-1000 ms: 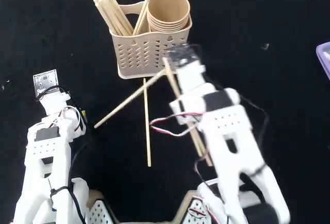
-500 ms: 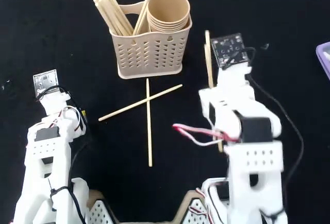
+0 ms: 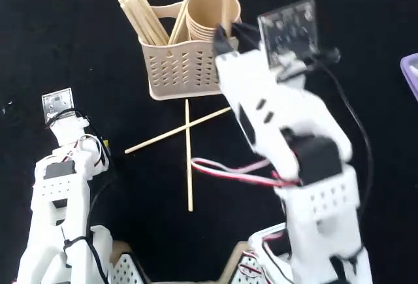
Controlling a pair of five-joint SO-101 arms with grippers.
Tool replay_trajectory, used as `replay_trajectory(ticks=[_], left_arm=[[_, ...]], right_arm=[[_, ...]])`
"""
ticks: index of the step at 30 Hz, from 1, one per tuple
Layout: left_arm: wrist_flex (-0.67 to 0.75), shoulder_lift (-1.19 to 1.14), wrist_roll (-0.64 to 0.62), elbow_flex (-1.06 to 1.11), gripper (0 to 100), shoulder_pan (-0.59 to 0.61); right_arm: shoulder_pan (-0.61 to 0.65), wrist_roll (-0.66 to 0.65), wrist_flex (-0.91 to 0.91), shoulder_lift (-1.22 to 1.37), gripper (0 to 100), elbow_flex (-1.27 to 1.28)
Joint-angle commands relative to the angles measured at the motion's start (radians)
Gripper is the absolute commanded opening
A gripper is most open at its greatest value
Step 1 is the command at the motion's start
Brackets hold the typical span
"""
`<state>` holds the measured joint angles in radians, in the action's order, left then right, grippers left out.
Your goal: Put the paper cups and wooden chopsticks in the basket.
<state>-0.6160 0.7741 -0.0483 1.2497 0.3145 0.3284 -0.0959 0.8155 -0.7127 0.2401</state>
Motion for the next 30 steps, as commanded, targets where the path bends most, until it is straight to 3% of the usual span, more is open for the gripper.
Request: replay_trajectory(ticks=[1, 17, 30], left_arm=[[0.017, -0.002, -0.006, -0.022, 17, 0.005], [0.017, -0.002, -0.006, -0.022, 17, 0.005], [0.017, -0.002, -0.006, -0.022, 17, 0.005]], right_arm=[[0.043, 0.008, -0.121, 0.11, 1.1, -0.107], [0.117, 0.009, -0.361, 0.605, 1.1, -0.496], [0.117, 0.009, -0.347, 0.865, 1.2, -0.619]])
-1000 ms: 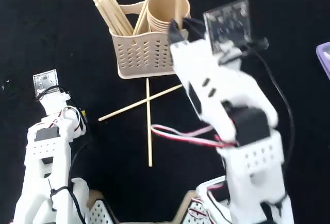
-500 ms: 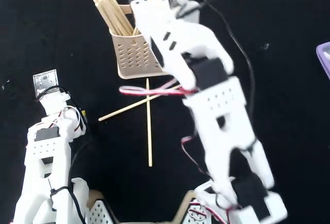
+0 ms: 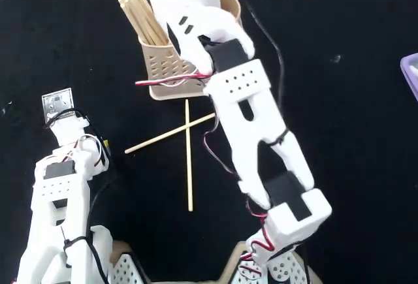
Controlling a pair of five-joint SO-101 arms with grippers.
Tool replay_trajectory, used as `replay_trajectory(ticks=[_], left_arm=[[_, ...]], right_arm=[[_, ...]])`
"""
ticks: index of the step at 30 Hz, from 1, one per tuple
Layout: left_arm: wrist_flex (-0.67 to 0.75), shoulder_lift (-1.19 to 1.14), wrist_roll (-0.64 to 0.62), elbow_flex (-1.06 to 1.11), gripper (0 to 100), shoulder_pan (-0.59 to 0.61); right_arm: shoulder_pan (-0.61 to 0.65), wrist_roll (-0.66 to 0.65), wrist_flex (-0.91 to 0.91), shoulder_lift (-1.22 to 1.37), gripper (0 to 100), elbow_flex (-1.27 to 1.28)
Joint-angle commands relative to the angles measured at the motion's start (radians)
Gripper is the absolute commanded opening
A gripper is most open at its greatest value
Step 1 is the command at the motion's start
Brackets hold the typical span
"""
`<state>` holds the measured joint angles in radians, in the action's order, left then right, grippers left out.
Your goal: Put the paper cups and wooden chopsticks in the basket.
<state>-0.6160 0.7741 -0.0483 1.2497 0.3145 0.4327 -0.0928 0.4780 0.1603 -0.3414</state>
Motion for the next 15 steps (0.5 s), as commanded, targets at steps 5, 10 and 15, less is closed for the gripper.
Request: replay_trajectory(ticks=[5, 10, 15], left_arm=[[0.017, -0.002, -0.006, -0.022, 17, 0.005], [0.017, -0.002, -0.006, -0.022, 17, 0.005], [0.017, -0.002, -0.006, -0.022, 17, 0.005]], right_arm=[[0.046, 0.018, 0.14, -0.008, 14.5, -0.071], [0.043, 0.124, 0.25, -0.008, 19.4, -0.185], [0.04, 0.129, 0.422, -0.01, 19.4, -0.375]])
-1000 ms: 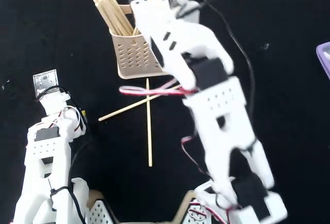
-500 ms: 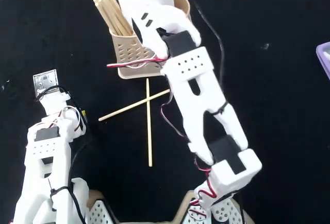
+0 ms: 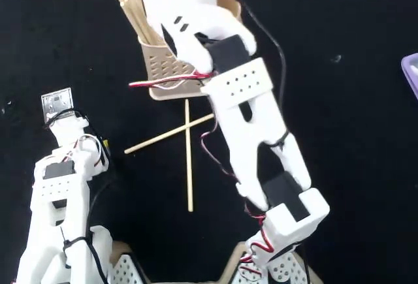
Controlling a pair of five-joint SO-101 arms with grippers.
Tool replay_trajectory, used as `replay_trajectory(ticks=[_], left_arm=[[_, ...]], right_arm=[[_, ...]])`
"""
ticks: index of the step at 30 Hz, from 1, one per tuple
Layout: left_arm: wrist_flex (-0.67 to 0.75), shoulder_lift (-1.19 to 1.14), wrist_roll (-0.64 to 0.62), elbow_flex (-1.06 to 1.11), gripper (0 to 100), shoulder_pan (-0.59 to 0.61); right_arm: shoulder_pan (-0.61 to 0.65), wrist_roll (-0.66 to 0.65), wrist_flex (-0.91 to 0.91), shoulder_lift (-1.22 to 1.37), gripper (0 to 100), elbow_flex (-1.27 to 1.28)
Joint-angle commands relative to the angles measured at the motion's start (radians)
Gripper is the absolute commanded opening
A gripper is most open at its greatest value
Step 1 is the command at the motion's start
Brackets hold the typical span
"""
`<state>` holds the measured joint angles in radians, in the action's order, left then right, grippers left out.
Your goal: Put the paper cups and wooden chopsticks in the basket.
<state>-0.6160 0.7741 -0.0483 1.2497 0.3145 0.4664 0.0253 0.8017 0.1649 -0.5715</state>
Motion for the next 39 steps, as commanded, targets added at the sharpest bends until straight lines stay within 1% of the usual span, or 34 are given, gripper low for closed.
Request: replay_trajectory(ticks=[1, 3, 7, 10, 11, 14, 16, 18, 20, 22, 23, 25, 27, 28, 30, 32, 34, 36, 39], left_arm=[[0.017, -0.002, -0.006, -0.022, 17, 0.005], [0.017, -0.002, -0.006, -0.022, 17, 0.005], [0.017, -0.002, -0.006, -0.022, 17, 0.005], [0.017, -0.002, -0.006, -0.022, 17, 0.005], [0.017, -0.002, -0.006, -0.022, 17, 0.005], [0.017, -0.002, -0.006, -0.022, 17, 0.005], [0.017, -0.002, -0.006, -0.022, 17, 0.005], [0.017, -0.002, -0.006, -0.022, 17, 0.005], [0.017, -0.002, -0.006, -0.022, 17, 0.005], [0.017, -0.002, -0.006, -0.022, 17, 0.005], [0.017, -0.002, -0.006, -0.024, 17, 0.005], [0.017, -0.002, -0.006, -0.028, 17, 0.005], [0.017, -0.002, -0.006, -0.03, 17, 0.007], [0.017, -0.002, -0.006, -0.03, 17, 0.007], [0.014, -0.002, -0.006, -0.035, 17, 0.007], [-0.015, -0.002, -0.002, -0.053, 17, 0.007], [-0.087, -0.002, 0.032, -0.099, 17, 0.007], [-0.192, -0.011, 0.051, -0.174, 17, 0.005], [-0.391, -0.014, 0.101, -0.318, 17, 0.004]], right_arm=[[0.006, 0.011, 0.163, -0.015, 19.4, -0.2], [0.006, 0.006, 0.327, -0.015, 19.4, -0.328], [0.002, 0.005, 0.712, -0.008, 19.4, -0.565], [-0.069, 0.003, 0.947, -0.005, 19.6, -0.642], [-0.095, 0.005, 0.97, -0.012, 19.4, -0.644], [-0.239, 0.006, 0.965, -0.042, 19.4, -0.559], [-0.313, 0.006, 0.967, -0.079, 19.4, -0.447], [-0.381, 0.006, 0.967, -0.153, 19.4, -0.255], [-0.445, 0.0, 0.959, -0.26, 19.4, 0.013], [-0.491, -0.064, 0.921, -0.375, 19.4, 0.294], [-0.516, -0.11, 0.876, -0.437, 19.4, 0.446], [-0.588, -0.169, 0.729, -0.573, 19.4, 0.762], [-0.651, -0.201, 0.517, -0.717, 18.5, 1.096], [-0.672, -0.209, 0.41, -0.796, 16.3, 1.257], [-0.692, -0.204, 0.245, -0.955, 9.3, 1.526], [-0.687, -0.204, 0.175, -1.115, 1.1, 1.71], [-0.663, -0.204, 0.164, -1.257, 2.5, 1.821], [-0.647, -0.203, 0.164, -1.382, 1.2, 1.91], [-0.635, -0.161, 0.155, -1.54, 1.5, 2.008]])
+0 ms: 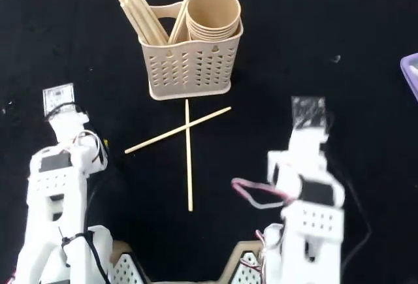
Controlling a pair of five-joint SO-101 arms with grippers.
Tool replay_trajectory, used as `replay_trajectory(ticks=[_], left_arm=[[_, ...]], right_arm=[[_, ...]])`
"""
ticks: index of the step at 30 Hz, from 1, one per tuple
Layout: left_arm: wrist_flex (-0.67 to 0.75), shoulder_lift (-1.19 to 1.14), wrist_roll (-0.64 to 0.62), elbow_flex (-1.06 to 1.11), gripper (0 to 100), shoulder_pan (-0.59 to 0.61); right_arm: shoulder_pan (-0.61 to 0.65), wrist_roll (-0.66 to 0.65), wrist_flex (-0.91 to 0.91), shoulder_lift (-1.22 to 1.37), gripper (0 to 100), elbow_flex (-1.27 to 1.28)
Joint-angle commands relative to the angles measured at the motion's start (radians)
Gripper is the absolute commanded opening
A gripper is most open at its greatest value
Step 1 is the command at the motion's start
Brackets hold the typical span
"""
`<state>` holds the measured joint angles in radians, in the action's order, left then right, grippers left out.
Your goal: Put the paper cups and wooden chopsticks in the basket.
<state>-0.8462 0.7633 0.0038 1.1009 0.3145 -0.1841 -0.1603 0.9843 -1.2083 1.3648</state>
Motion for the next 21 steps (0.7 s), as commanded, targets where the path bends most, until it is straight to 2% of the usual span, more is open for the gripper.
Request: replay_trajectory(ticks=[1, 4, 7, 9, 14, 18, 21], left_arm=[[-0.221, -0.003, 0.081, -0.22, 17, -0.01], [-0.396, -0.003, 0.206, -0.34, 18, -0.101], [-0.485, -0.003, 0.262, -0.398, 19, -0.214], [-0.486, -0.003, 0.238, -0.42, 24, -0.259], [-0.443, -0.006, 0.066, -0.444, 34, -0.331], [-0.443, -0.083, 0.095, -0.437, 34, -0.47], [-0.434, -0.222, 0.095, -0.478, 32, -0.521]], right_arm=[[0.011, 0.029, -0.026, -0.208, 1.5, 0.093], [0.009, 0.029, -0.023, -0.323, 1.5, 0.163], [0.006, 0.029, -0.018, -0.415, 1.5, 0.22], [0.005, 0.028, 0.003, -0.456, 1.5, 0.231], [0.005, 0.028, 0.054, -0.524, 1.5, 0.234], [-0.034, 0.028, 0.052, -0.544, 1.5, 0.245], [-0.054, 0.028, 0.052, -0.544, 1.5, 0.243]])
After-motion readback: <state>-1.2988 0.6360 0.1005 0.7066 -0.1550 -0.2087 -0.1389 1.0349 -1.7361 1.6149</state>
